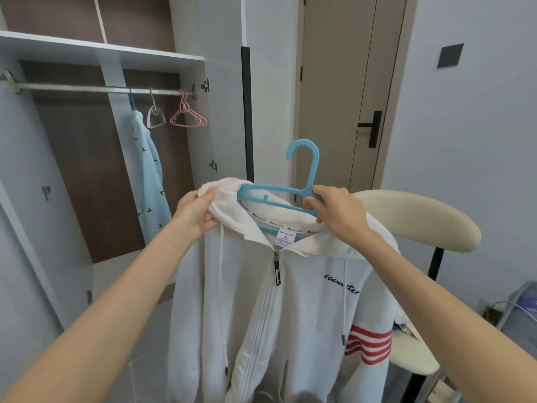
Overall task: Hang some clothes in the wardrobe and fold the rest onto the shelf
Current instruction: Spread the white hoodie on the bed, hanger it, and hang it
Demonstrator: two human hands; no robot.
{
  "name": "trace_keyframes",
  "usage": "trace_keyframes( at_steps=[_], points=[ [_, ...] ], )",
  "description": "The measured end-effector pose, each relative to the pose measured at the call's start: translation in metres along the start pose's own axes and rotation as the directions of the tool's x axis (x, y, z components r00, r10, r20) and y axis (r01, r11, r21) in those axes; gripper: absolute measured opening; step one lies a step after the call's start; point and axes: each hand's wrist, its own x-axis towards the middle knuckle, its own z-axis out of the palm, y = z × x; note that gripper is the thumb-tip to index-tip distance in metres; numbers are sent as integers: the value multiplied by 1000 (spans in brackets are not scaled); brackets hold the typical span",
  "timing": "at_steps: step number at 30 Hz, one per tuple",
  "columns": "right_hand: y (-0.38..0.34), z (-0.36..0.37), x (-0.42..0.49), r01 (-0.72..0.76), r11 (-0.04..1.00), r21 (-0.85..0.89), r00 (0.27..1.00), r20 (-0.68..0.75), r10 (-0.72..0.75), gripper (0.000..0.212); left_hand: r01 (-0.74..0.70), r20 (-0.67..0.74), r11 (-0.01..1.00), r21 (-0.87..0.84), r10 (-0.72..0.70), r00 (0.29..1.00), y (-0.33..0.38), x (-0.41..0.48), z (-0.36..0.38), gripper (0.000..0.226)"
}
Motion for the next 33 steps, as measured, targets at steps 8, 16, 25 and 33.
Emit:
trace_keyframes(
  at_steps=[8, 16, 25, 33],
  points=[
    [-13, -5, 4, -59, 984, 168, 993, -93, 75, 19, -181, -11, 945, 273, 191, 982, -15, 3, -4, 18],
    [-15, 7, 23, -84, 967, 242, 994, -49, 99, 19, -251, 62, 933, 260, 243, 968, -23, 27, 6, 13],
    [-6, 75, 89, -136, 962, 239, 983, 152, 101, 23, -109, 1, 966, 235, 112, 994, -65, 156, 3, 22],
    [-24, 114, 179, -618, 679, 397, 705, 662, 255, 31, -50, 136, 927, 371, -1, 991, -56, 224, -2, 40]
  ],
)
